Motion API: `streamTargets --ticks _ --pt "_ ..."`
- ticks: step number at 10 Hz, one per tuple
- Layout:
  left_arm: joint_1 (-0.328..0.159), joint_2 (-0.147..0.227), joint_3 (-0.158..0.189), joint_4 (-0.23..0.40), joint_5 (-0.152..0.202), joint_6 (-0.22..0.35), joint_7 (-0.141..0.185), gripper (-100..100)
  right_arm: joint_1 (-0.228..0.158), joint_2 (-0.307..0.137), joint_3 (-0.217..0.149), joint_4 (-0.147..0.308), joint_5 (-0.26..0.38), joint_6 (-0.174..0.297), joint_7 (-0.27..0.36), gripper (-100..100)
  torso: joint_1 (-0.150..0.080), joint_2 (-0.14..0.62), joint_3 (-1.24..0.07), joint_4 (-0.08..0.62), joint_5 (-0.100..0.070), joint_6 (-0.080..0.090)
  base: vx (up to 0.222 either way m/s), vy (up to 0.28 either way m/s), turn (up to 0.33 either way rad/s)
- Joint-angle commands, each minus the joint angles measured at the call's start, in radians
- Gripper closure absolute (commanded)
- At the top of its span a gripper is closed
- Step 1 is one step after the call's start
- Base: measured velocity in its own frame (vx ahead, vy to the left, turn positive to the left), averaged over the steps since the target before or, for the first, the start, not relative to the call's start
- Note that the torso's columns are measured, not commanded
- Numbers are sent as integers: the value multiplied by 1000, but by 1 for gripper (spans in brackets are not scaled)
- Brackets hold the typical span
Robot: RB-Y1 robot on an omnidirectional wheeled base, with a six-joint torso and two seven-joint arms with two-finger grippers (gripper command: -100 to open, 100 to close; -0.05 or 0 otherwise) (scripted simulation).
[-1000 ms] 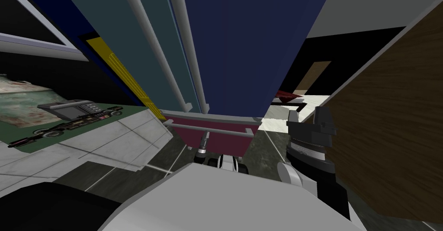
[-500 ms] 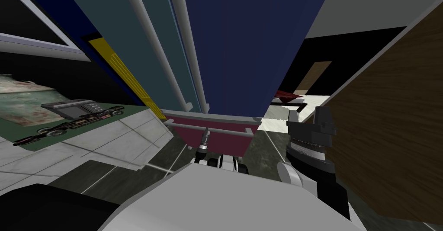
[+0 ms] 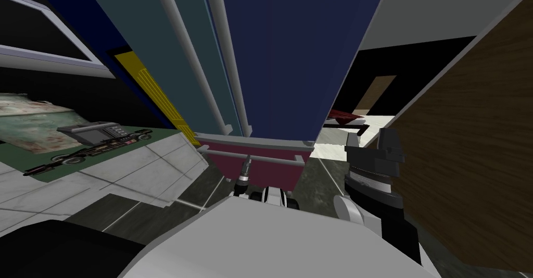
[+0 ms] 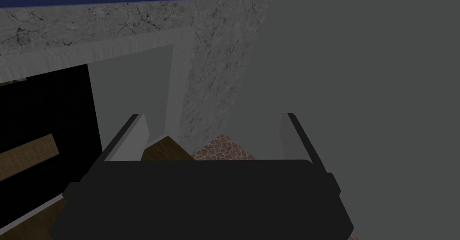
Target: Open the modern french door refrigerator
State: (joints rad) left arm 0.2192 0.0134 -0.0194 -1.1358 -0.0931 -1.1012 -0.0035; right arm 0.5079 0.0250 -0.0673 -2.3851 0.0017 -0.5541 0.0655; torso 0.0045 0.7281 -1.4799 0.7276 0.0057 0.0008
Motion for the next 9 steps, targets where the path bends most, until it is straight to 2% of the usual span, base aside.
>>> streamTargets --ticks 1,2,3,4,9 --pt "5 0 0 44 -1 -17 -4 100 0 0 0 0 0 0 0 0 0 -1 -1 0 0 0 -5 -1 -3" --pt "11 -1 0 49 -1 -27 -4 100 0 0 0 0 0 0 0 0 0 -2 -1 0 0 0 0 0 0" --pt "-6 -1 2 33 1 -29 -3 100 0 0 0 0 0 0 0 0 0 -2 -1 -1 0 0 0 0 0" --pt "-20 1 2 23 1 2 0 100 0 0 0 0 0 0 0 0 0 -1 0 1 -1 0 -113 -15 38" --pt "-41 6 -1 11 -1 76 6 100 0 0 0 0 0 0 0 0 -2 1 0 4 -3 0 -136 1 19"
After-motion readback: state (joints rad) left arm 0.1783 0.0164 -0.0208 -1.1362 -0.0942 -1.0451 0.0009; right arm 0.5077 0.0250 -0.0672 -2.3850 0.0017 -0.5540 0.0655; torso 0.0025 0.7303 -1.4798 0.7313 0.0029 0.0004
